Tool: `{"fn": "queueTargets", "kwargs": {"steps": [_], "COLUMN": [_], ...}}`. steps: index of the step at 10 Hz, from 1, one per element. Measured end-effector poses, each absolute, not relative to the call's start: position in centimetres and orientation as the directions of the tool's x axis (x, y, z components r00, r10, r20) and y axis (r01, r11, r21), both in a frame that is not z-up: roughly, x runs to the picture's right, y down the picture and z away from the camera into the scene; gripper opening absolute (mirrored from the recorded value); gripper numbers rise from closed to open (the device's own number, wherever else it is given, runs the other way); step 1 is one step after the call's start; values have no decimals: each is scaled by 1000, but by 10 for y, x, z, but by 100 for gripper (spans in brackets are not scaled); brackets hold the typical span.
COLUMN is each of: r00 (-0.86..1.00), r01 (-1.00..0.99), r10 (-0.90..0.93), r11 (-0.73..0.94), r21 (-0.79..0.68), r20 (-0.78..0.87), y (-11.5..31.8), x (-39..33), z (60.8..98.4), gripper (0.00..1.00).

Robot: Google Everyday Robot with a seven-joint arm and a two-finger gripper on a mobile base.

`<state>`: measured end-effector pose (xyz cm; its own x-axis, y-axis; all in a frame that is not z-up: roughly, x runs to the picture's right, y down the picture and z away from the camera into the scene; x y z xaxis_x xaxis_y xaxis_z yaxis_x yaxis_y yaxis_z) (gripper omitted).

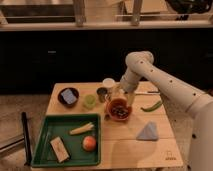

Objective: Place grapes in red bowl

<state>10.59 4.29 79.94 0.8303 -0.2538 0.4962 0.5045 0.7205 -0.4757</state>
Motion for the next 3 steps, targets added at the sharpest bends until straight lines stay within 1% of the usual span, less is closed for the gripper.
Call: {"fn": "queueTargets", "kwargs": {"steps": [3], "r00": [846], "r01": [472], "r10": [-240], "r11": [751], "r21": [-461], "r20": [476], "y": [36], "x": [118], "z": [798], "gripper": [80]}}
